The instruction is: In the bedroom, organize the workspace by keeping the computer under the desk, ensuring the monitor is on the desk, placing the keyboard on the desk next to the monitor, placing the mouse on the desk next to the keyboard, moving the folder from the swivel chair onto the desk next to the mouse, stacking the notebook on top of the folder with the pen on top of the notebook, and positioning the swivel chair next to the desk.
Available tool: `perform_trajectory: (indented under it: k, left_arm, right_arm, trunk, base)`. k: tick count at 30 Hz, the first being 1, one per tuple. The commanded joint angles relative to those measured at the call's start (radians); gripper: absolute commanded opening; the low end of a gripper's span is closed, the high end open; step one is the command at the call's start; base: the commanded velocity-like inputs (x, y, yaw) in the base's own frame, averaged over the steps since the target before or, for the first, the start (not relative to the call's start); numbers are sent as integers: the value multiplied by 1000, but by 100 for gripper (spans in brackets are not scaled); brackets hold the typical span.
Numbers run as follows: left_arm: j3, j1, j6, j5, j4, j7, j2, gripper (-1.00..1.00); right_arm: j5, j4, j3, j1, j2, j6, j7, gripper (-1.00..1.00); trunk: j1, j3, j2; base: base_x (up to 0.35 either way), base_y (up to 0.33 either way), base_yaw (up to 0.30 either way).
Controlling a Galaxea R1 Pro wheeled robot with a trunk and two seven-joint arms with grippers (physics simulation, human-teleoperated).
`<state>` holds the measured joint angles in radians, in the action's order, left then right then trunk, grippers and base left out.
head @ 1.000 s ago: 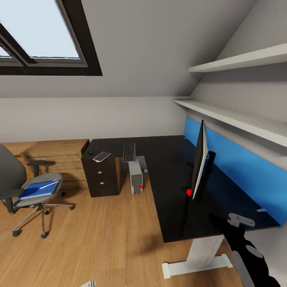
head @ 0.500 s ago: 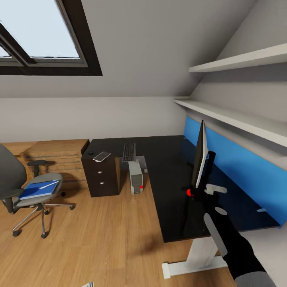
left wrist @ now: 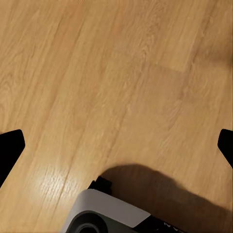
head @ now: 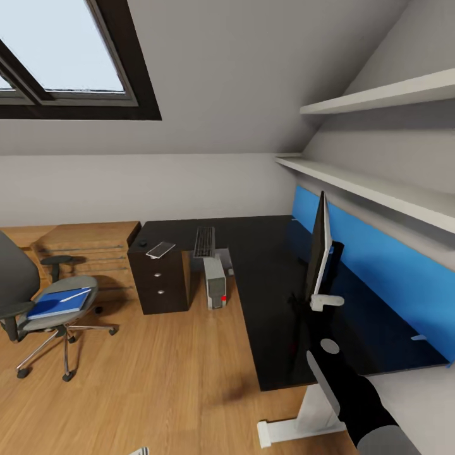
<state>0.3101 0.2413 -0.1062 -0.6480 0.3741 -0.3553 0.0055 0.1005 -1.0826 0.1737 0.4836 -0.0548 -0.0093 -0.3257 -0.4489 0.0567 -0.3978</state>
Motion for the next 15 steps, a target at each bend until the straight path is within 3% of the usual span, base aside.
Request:
perform_trajectory:
  k: [1,10,15]
  left_arm:
    - [9,1,-5,-10,0,-6,1,100]
    - [8,1,-23,-12,0,-6,-1,100]
    - [9,1,-36,-13,0,-5,-1,100]
  right_arm:
    - [10,-1,5,1,-2,-2,-9,100]
    - [10,2,-14,1,-5,-4,-18,100]
    - [10,4,-50,1,-4,-7,-18,100]
  trunk:
    - [-1,2,-2]
    - [-1,2,-2]
    - [-1,2,-2]
  base:
    - [237,0,0]
    - [120,-31,0]
    - [158,-130,0]
